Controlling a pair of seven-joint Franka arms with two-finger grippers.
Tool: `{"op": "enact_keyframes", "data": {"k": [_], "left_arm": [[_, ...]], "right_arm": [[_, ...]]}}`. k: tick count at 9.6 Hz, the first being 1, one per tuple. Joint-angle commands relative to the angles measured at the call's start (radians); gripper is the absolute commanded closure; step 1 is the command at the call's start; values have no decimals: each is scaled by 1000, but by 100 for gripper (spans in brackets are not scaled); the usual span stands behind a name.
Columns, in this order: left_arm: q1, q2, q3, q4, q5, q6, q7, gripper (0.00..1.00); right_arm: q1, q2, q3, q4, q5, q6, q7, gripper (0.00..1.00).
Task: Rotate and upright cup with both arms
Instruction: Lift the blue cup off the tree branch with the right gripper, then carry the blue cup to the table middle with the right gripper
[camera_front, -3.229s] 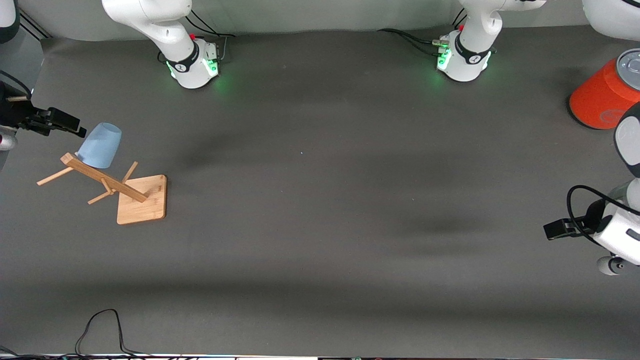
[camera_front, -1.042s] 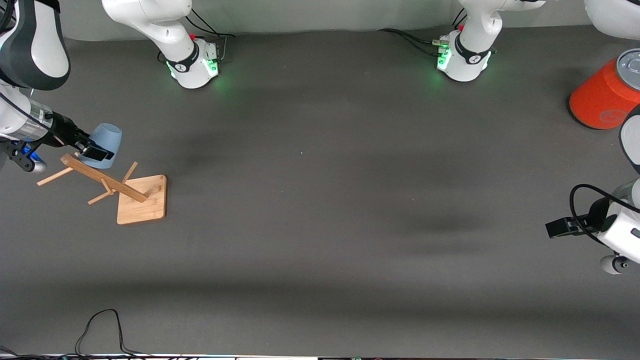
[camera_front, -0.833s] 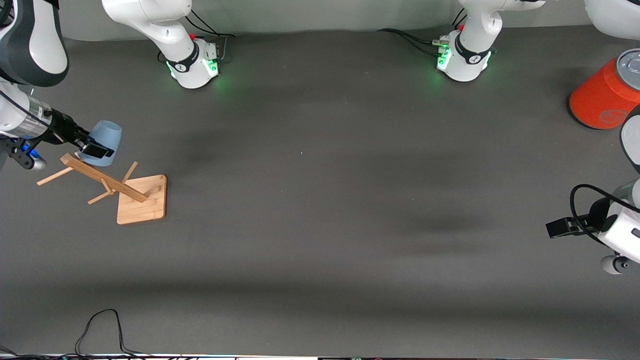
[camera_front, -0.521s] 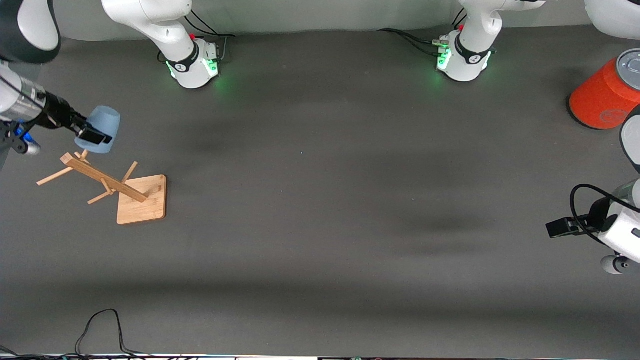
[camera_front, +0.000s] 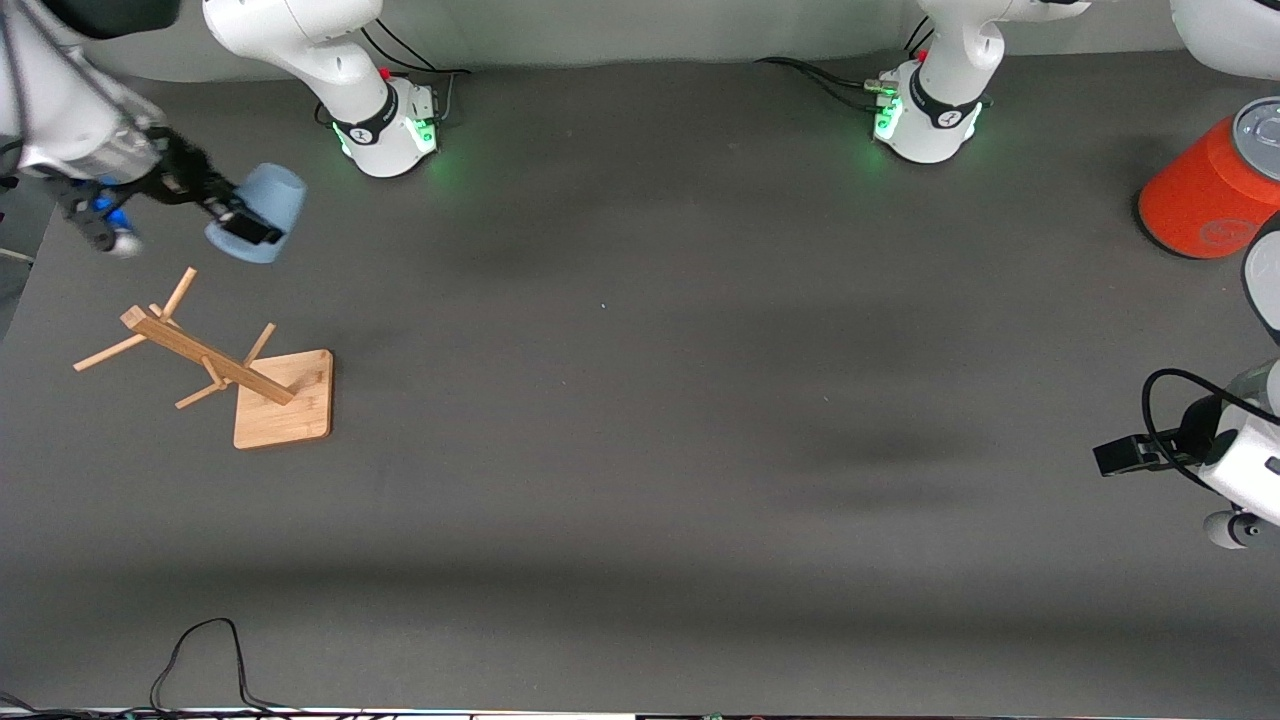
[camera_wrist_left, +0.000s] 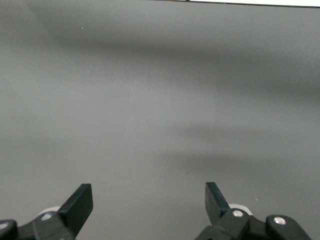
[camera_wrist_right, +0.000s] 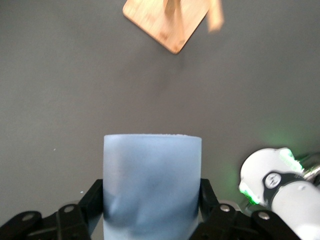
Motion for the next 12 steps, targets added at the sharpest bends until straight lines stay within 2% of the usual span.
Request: {"op": "enact_keyframes", "data": {"k": [1, 2, 5, 9, 12], "left_arm": [[1, -11, 6, -8, -10, -16, 11, 0], [1, -11, 6, -6, -11, -15, 11, 0], [1, -13, 6, -6, -11, -13, 11, 0], [6, -13, 6, -8, -11, -15, 12, 0], [8, -13, 6, -8, -11, -16, 12, 0]], "right_arm": [[154, 62, -8, 82, 64, -3, 257, 56], [231, 126, -8, 146, 96, 3, 377, 56], [423, 425, -8, 411, 113, 49, 727, 56], [546, 842, -8, 775, 130, 78, 1032, 56], [580, 1083, -2, 976, 123, 103, 1230, 56]]}}
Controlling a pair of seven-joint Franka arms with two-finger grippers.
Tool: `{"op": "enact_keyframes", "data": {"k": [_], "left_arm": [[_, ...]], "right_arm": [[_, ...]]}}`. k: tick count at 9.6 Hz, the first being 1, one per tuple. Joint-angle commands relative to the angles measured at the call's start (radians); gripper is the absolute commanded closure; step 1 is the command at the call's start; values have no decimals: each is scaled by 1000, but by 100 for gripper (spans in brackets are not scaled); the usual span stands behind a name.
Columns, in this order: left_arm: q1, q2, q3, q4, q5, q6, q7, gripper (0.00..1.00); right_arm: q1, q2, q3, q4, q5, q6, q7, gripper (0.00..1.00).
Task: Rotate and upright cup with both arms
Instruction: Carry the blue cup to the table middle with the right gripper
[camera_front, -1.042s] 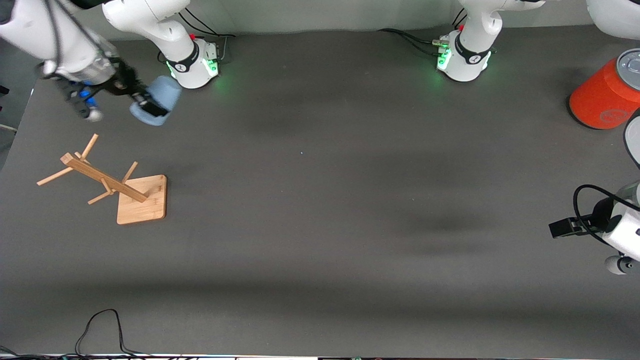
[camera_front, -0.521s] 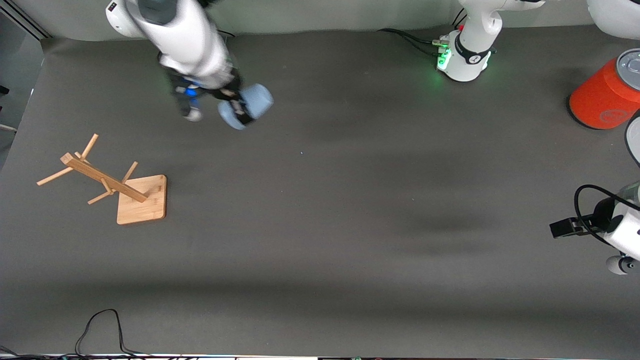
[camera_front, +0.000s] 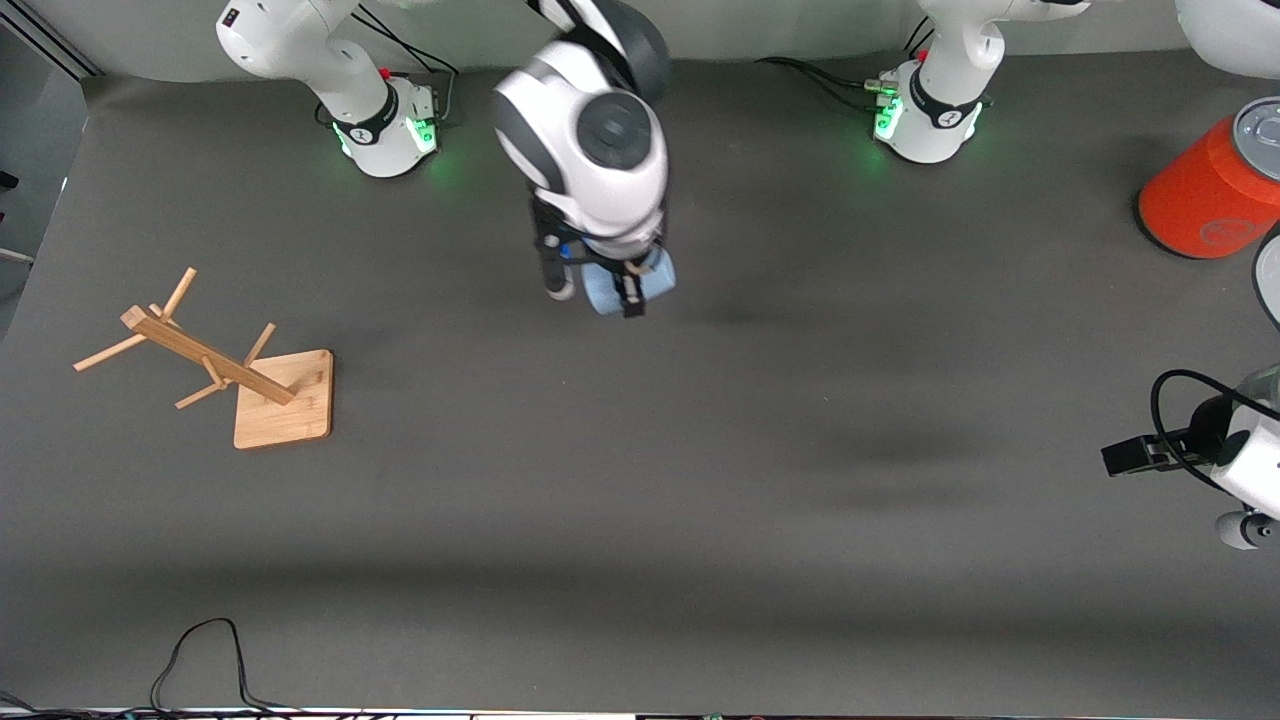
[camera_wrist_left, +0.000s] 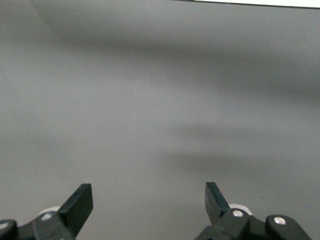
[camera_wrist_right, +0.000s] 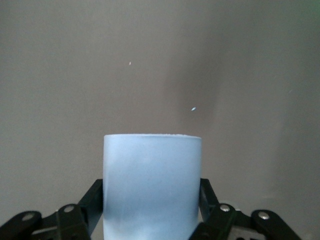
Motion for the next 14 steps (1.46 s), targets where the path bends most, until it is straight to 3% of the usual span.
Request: {"op": "enact_keyframes", "data": {"k": [1, 7, 10, 11, 12, 14], "left_arm": [[3, -13, 5, -8, -8, -15, 14, 0], [4, -13, 5, -8, -10, -17, 14, 0], [4, -13, 5, -8, -8, -17, 14, 0], [6, -13, 5, -8, -8, -17, 14, 0], [4, -13, 5, -8, -8, -17, 14, 0], [6, -13, 5, -8, -8, -21, 15, 0]], "right_arm": [[29, 175, -11, 181, 8, 2, 153, 56], [88, 422, -13, 253, -69, 142, 410, 56], [99, 452, -13, 263, -71, 160, 416, 56], [99, 450, -13, 261, -71, 163, 414, 44], [99, 450, -13, 261, -71, 163, 413, 0], [97, 442, -14, 261, -71, 163, 398, 0]]}}
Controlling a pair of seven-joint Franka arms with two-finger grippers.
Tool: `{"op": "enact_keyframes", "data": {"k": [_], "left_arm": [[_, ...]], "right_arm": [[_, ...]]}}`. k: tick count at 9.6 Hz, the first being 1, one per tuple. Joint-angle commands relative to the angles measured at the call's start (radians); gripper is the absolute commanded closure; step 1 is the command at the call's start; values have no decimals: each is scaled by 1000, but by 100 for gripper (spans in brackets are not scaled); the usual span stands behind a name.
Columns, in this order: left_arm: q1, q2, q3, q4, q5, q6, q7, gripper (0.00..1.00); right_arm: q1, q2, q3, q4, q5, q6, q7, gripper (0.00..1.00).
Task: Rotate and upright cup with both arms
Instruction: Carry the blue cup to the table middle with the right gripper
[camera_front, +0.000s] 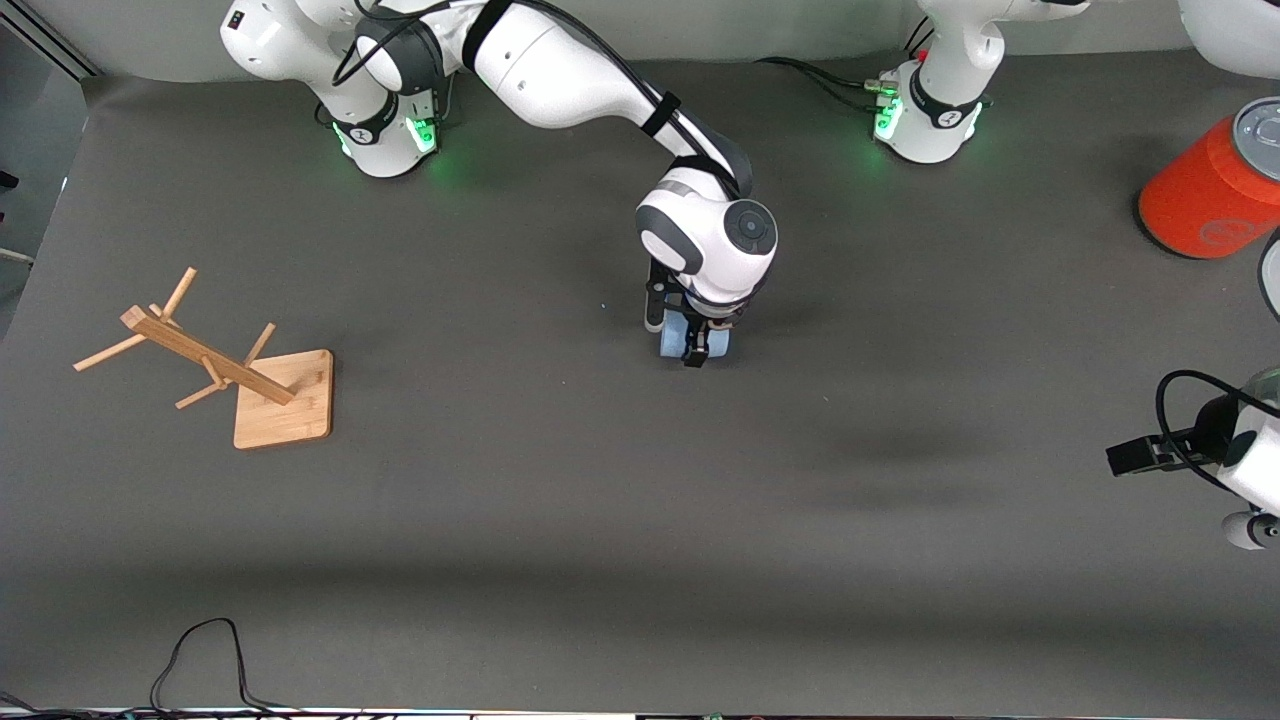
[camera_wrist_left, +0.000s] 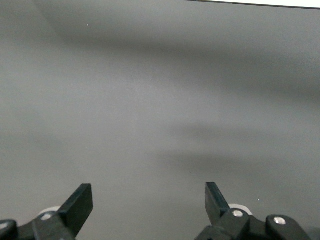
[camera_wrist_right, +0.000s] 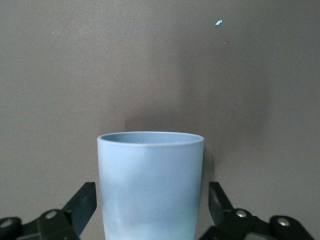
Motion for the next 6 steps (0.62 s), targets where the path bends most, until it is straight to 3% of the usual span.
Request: {"op": "enact_keyframes", "data": {"k": [1, 3, 6], "left_arm": [[-1, -13, 5, -8, -8, -18, 17, 0], [16, -13, 3, -8, -9, -17, 21, 0], [27, -11, 3, -7, -9, -4, 20, 0]], "right_arm": [[4, 6, -14, 35, -9, -8, 1, 0], [-5, -41, -11, 27, 0, -26, -13, 0], [-11, -172, 0, 29, 40, -224, -62, 0]]}}
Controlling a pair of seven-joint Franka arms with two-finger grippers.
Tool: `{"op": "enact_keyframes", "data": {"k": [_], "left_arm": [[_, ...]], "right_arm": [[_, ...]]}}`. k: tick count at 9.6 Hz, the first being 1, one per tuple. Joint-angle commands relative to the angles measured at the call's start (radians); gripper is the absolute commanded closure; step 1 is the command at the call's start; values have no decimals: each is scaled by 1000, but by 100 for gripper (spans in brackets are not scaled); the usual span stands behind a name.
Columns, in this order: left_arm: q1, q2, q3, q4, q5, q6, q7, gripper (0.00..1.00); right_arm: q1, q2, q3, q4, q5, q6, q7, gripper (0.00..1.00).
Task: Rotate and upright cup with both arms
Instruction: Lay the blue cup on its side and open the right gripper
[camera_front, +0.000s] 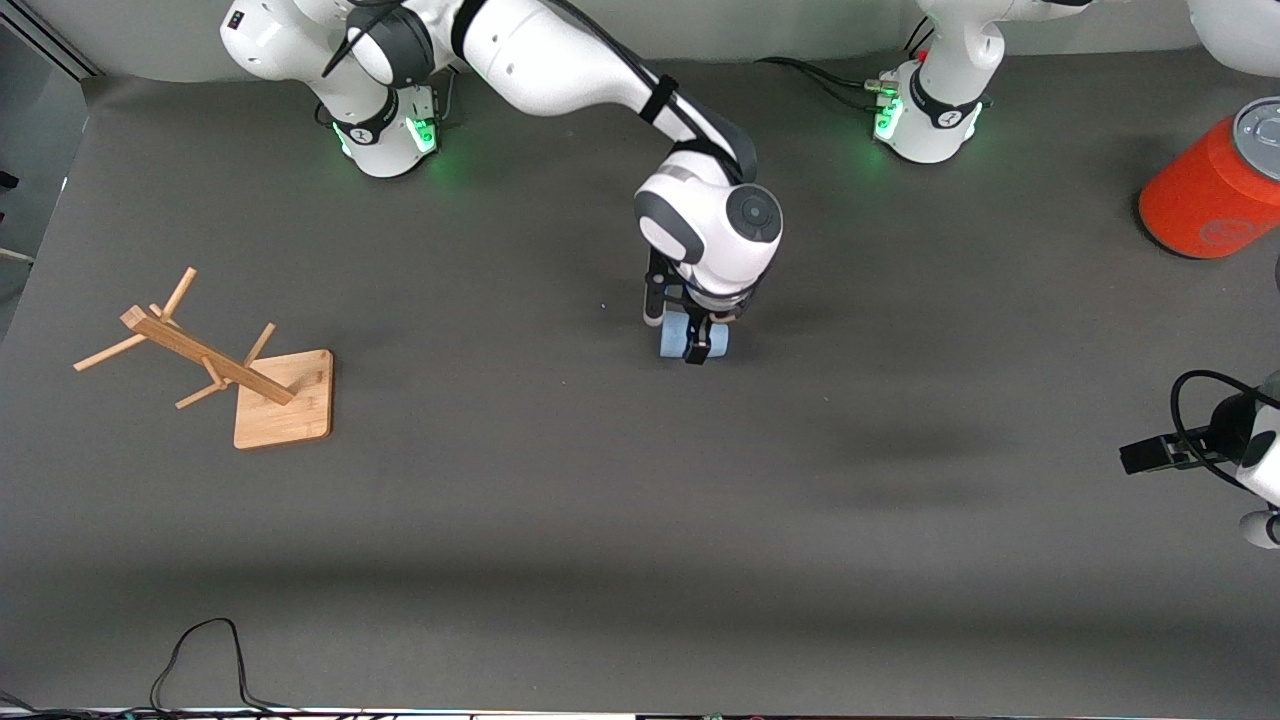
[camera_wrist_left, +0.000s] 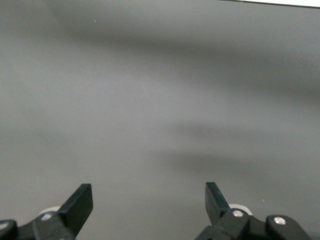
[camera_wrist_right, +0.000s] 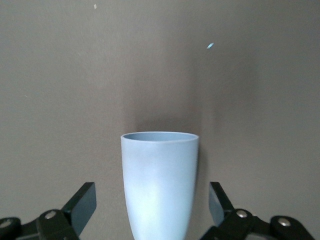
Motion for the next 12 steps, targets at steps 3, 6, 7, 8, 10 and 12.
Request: {"op": "enact_keyframes", "data": {"k": [3, 6, 7, 8, 10, 12], "left_arm": [[9, -2, 5, 2, -38, 12, 15, 0], [-5, -5, 0, 4, -37, 9, -1, 0], [-20, -7, 0, 1, -37, 1, -17, 0], [-40, -7, 0, -2, -35, -5, -59, 0], [-68, -7, 0, -2, -30, -6, -101, 0], [-71, -5, 0, -7, -24, -9, -98, 0]], "right_arm": [[-109, -242, 1, -18, 90, -270, -300, 0], [-252, -442, -14, -91, 72, -450, -755, 0], [-288, -531, -36, -166, 72, -453, -898, 0], [-309, -599, -84, -219, 70, -464, -1054, 0], [-373, -717, -172, -326, 67, -470, -1368, 0], [-555, -790, -124, -383, 52, -467, -1622, 0]]}}
